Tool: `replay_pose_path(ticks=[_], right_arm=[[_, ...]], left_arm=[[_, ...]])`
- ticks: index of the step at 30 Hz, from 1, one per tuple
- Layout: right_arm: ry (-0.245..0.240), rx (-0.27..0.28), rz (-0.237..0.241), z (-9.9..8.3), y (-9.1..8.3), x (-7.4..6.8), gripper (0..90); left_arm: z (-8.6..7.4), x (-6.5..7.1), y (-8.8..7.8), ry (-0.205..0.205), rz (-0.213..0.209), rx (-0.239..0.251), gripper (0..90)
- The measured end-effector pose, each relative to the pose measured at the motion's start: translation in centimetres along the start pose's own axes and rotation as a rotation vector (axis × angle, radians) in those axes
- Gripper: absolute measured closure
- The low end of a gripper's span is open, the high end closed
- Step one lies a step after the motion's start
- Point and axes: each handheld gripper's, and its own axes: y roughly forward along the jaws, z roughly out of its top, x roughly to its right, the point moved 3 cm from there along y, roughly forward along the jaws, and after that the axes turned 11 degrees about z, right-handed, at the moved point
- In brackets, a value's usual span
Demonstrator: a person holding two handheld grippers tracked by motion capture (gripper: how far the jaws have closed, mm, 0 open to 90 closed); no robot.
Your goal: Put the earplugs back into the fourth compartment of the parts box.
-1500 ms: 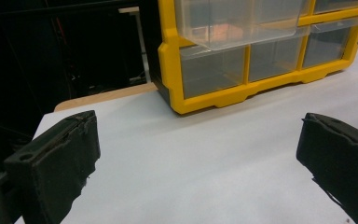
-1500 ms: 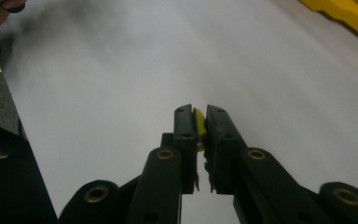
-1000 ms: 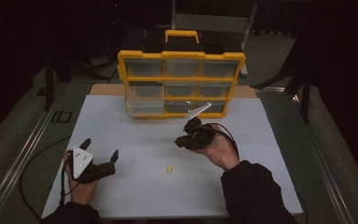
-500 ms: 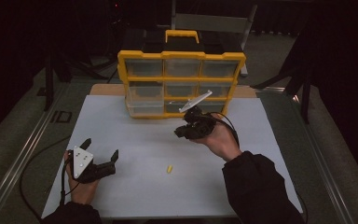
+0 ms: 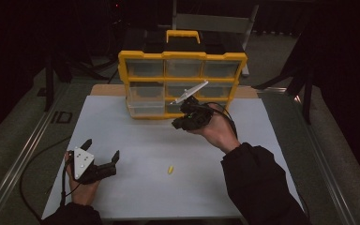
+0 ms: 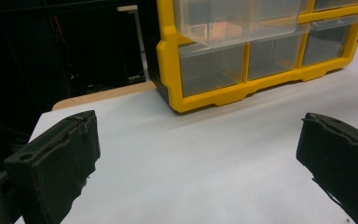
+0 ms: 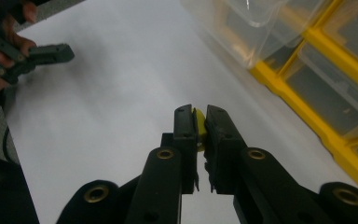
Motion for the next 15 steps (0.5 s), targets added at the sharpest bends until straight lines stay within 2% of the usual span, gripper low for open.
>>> replay_pose_path(ticks=[5,15], right_arm=[[-0.008,0.021,0.010,1.1,-0.4,0.4,83.3],[-0.008,0.041,-0.020,3.0,-1.3,1.2,83.3]], left_arm=[[0.0,0.0,0.0,0.003,-0.001,-0.001,0.4],[0.0,0.0,0.0,0.002,-0.001,-0.003,0.4]])
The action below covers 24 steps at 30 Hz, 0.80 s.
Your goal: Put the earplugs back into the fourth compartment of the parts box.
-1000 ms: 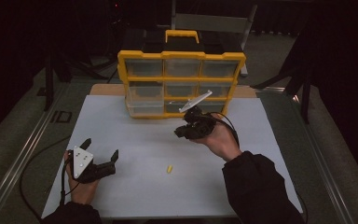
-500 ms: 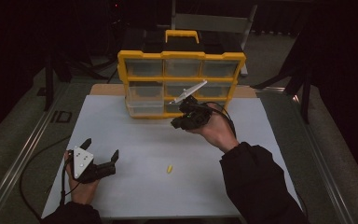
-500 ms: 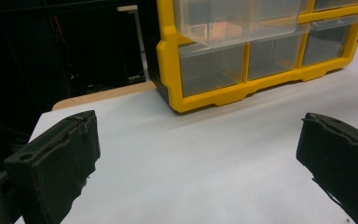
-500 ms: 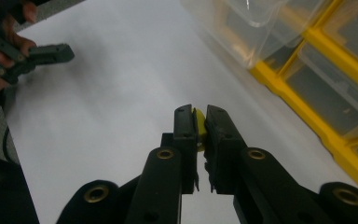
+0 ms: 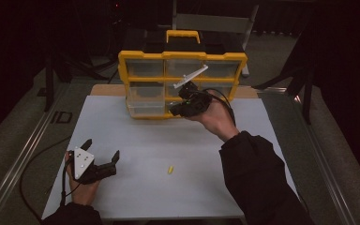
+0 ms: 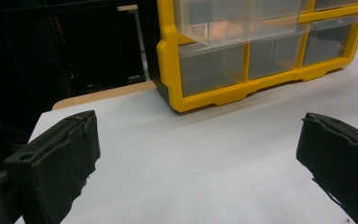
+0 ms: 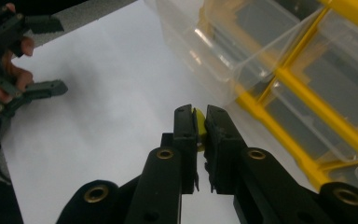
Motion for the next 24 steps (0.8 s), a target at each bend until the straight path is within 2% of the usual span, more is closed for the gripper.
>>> replay_pose_path(ticks=[8,15,24], right_arm=[[-0.003,0.032,-0.024,1.5,-0.2,0.9,82.9],[0.019,0.056,-0.042,2.5,-0.1,1.9,83.0],[0.036,0.075,-0.060,3.4,0.3,2.6,82.9]], left_arm=[[0.0,0.0,0.0,-0.001,0.000,0.001,0.4],[0.0,0.0,0.0,-0.002,0.001,0.001,0.4],[0.0,-0.1,0.0,-0.005,-0.002,0.001,0.4]])
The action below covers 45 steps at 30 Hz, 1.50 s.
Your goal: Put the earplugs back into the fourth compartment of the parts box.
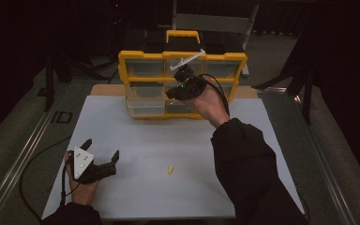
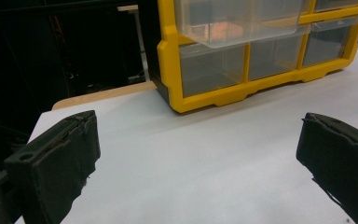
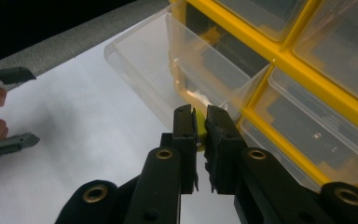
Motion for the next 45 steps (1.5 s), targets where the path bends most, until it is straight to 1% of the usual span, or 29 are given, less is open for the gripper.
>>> replay_pose_path(ticks=[13,15,16,19,24,31,32,33,40,45], right_arm=[[0.041,0.026,-0.010,0.8,1.3,1.2,82.5],[0.040,0.024,-0.013,0.9,1.5,1.3,82.5],[0.047,0.024,-0.013,0.9,1.7,1.2,82.5],[0.043,0.021,-0.016,1.1,2.0,1.3,82.4],[0.049,0.019,-0.013,1.3,2.6,1.1,82.2],[0.041,0.011,-0.013,1.5,3.5,0.8,81.9],[0.048,0.009,-0.015,1.5,3.6,0.6,81.9],[0.033,0.008,-0.014,1.5,3.8,0.7,81.8],[0.026,0.000,-0.014,1.6,4.4,0.2,81.5],[0.018,-0.015,-0.011,1.5,4.8,0.1,81.2]], left_arm=[[0.0,0.0,0.0,0.002,-0.001,-0.001,0.4],[0.0,0.0,0.0,0.001,-0.001,-0.001,0.4],[0.0,0.0,0.0,0.001,-0.001,-0.001,0.4],[0.0,0.0,0.0,0.002,-0.003,-0.001,0.4],[0.0,0.0,0.0,0.002,-0.002,-0.002,0.4],[0.0,0.0,0.1,0.005,-0.002,-0.003,0.5],[0.0,0.0,0.0,0.005,-0.002,-0.002,0.5],[0.0,0.0,0.1,0.005,-0.002,-0.002,0.5],[0.0,0.0,0.1,0.006,-0.002,-0.002,0.5],[0.0,0.0,0.1,0.007,-0.002,-0.003,0.6]])
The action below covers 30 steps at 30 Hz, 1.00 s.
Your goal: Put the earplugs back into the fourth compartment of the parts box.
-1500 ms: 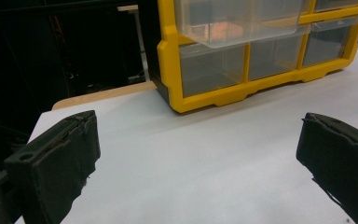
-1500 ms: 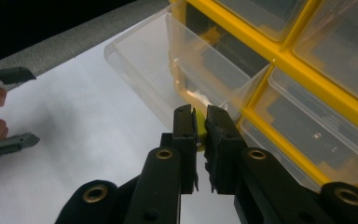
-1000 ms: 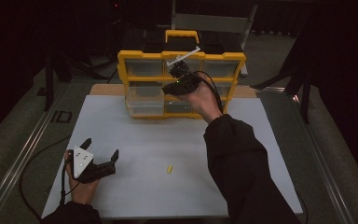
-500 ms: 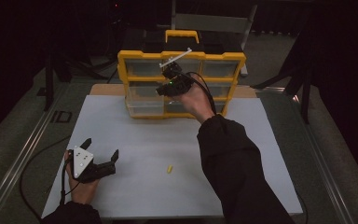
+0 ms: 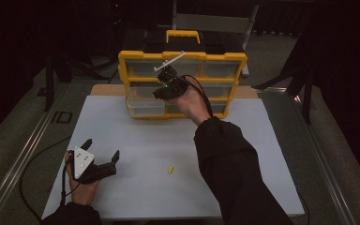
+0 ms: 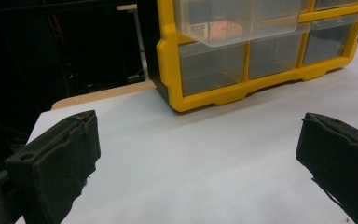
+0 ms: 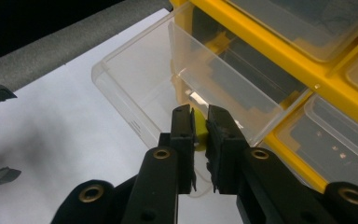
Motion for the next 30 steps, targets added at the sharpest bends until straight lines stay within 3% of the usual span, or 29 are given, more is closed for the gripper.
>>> replay_pose_path(ticks=[13,19,30], right_arm=[[0.004,-0.007,0.001,-0.07,0.36,-0.14,79.4],[0.005,-0.002,0.006,-0.20,0.48,-0.24,74.4],[-0.015,0.027,0.018,-0.09,0.01,-0.44,47.8]], left_arm=[[-0.01,0.00,0.00,0.001,0.000,-0.001,0.6],[-0.01,0.02,0.01,0.001,-0.001,-0.001,0.7],[0.00,0.02,-0.01,0.001,-0.002,0.000,0.8]])
